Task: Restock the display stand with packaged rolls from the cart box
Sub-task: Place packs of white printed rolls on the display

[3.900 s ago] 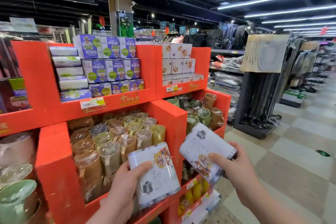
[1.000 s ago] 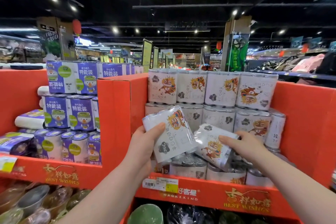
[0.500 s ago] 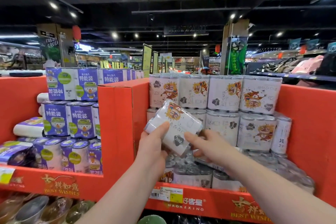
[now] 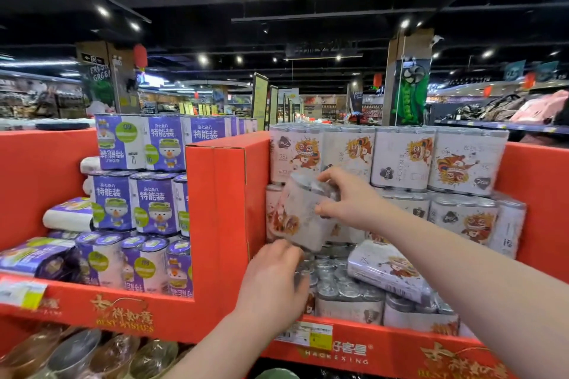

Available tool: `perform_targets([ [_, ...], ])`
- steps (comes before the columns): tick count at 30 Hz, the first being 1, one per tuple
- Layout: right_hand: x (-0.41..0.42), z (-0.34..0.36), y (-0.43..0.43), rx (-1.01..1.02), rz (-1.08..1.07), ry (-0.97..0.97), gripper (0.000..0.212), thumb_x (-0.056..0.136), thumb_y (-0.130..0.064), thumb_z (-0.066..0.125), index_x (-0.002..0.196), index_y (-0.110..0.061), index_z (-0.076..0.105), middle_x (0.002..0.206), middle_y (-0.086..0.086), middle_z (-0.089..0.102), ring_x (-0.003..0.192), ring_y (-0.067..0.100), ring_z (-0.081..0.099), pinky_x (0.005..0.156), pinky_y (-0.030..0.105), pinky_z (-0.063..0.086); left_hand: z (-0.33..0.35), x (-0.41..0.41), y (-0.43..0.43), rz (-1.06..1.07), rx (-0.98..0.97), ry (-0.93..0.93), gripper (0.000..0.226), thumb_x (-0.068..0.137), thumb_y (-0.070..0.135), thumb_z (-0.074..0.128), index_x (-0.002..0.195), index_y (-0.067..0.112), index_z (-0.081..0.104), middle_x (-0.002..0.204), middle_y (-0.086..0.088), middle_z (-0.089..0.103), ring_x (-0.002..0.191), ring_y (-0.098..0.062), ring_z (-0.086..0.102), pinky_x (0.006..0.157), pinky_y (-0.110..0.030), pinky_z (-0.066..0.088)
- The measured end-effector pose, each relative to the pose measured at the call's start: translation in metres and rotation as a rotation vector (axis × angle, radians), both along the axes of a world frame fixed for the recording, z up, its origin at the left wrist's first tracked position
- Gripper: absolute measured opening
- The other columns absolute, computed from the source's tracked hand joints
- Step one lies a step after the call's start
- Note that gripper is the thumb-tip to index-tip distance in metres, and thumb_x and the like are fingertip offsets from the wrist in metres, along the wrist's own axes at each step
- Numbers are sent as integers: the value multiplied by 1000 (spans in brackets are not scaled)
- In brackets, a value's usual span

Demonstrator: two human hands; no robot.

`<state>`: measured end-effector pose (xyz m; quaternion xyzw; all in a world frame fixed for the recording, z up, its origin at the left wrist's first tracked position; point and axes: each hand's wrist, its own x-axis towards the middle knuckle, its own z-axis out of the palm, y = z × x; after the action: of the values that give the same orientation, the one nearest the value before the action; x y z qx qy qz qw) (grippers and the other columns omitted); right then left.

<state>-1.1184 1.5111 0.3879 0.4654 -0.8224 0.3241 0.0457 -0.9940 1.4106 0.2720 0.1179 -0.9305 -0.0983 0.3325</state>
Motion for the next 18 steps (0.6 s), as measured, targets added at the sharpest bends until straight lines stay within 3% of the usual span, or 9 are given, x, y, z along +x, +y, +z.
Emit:
perform_targets([
  [2, -1, -8, -14, 64, 14, 66, 55, 82, -19, 70, 132, -17, 47, 124, 4, 56, 98, 15, 52, 81, 26, 43, -4, 3, 0, 2, -51, -47, 34, 72, 39, 48, 91, 17, 64, 96, -1, 63, 84, -23, 66, 65, -32, 57],
  [3, -1, -11, -21, 73, 14, 77, 56, 82, -20, 70, 133, -17, 48, 127, 4, 56, 104, 16, 53, 84, 26, 43, -5, 3, -1, 19, -84, -46, 36, 72, 39, 47, 94, 16, 64, 101, -3, 63, 90, -25, 66, 67, -32, 58],
  [5, -3, -18, -33, 53, 8, 73, 60, 81, -22, 71, 136, -17, 48, 134, 4, 53, 119, 18, 51, 95, 28, 41, 2, 3, 2, 17, -38, -116, 41, 82, 35, 51, 115, 12, 59, 130, -10, 51, 123, -32, 50, 94, -38, 49],
  [7, -4, -25, -42, 21, -17, 79, 67, 78, -24, 74, 138, -18, 46, 138, 5, 48, 125, 19, 47, 103, 30, 38, 5, 4, 1, 52, -32, -217, 50, 93, 35, 48, 137, 14, 40, 153, -6, 21, 145, -25, 15, 115, -34, 24],
  [11, -11, -38, -41, -82, -122, -62, 75, 68, -29, 83, 131, -15, 43, 123, 4, 48, 109, 19, 52, 93, 34, 47, 11, 1, 4, 95, 19, -323, 67, 94, 40, 47, 150, 17, 18, 160, -4, -5, 148, -24, -7, 121, -37, 7],
  [14, -20, -45, -34, 26, -172, -111, 54, 72, -35, 79, 113, -11, 53, 102, 0, 57, 94, 16, 54, 76, 29, 44, 11, -3, 3, 112, 46, -375, 75, 93, 41, 48, 153, 19, 7, 160, -5, -15, 147, -24, -15, 122, -38, 2],
  [18, -23, -50, -38, 30, -195, -130, 37, 75, -34, 74, 102, -10, 64, 100, 5, 68, 94, 21, 62, 86, 37, 52, 13, -8, 2, 111, 93, -412, 77, 93, 41, 49, 153, 20, 7, 159, -4, -20, 147, -24, -17, 121, -38, 2],
])
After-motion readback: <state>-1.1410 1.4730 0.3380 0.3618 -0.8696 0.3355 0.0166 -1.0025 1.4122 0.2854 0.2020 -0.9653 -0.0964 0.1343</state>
